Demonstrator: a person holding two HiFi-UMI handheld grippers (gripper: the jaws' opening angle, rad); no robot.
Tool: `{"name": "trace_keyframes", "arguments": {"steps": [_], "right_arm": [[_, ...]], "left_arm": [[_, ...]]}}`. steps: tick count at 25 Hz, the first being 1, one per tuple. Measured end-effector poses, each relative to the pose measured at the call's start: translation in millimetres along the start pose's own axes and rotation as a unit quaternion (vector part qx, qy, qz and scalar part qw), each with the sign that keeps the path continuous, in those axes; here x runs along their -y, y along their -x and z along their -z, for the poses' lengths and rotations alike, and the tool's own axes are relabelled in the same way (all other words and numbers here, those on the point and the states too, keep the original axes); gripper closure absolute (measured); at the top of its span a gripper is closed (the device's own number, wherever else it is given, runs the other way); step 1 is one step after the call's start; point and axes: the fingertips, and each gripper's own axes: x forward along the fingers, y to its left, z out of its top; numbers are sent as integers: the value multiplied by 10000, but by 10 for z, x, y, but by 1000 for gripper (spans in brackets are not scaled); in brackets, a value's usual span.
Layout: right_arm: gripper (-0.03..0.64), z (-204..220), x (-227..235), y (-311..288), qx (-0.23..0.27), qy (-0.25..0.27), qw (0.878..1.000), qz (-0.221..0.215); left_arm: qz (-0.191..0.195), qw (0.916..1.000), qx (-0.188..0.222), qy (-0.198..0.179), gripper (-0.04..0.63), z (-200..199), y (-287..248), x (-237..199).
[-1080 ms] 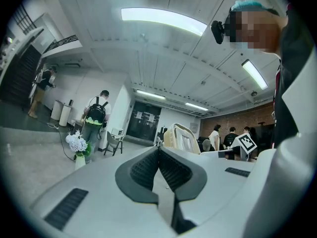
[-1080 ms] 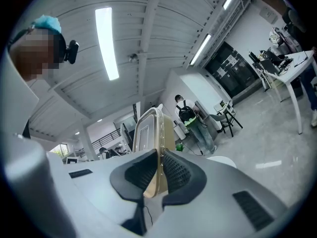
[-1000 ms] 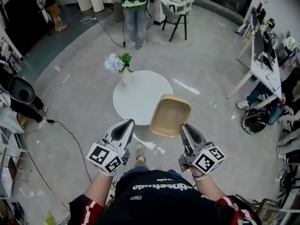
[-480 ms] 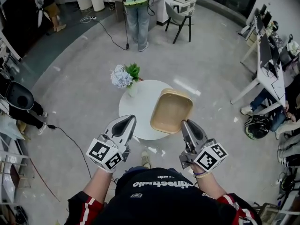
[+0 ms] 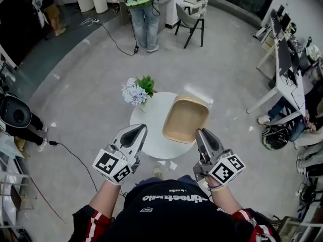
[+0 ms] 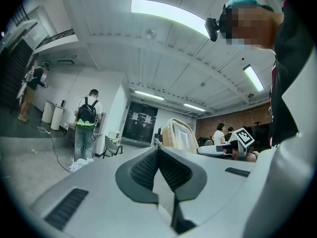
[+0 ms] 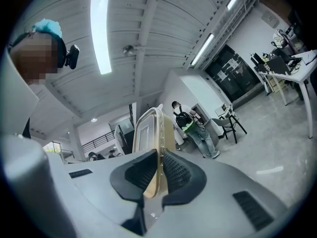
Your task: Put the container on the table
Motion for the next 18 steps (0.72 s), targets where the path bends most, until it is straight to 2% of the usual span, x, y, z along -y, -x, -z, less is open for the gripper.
{"name": "trace_keyframes", "arguments": {"steps": [9,18], "right_arm": [[563,24,83,-163,-29,-9,9999,132],[563,-35,298,-358,-187,-54,9998,-21]], "left_arm": [[157,9996,62,210,572,62,-136,-173],[-40,9999,39,115,572,71,-394,-293]]}}
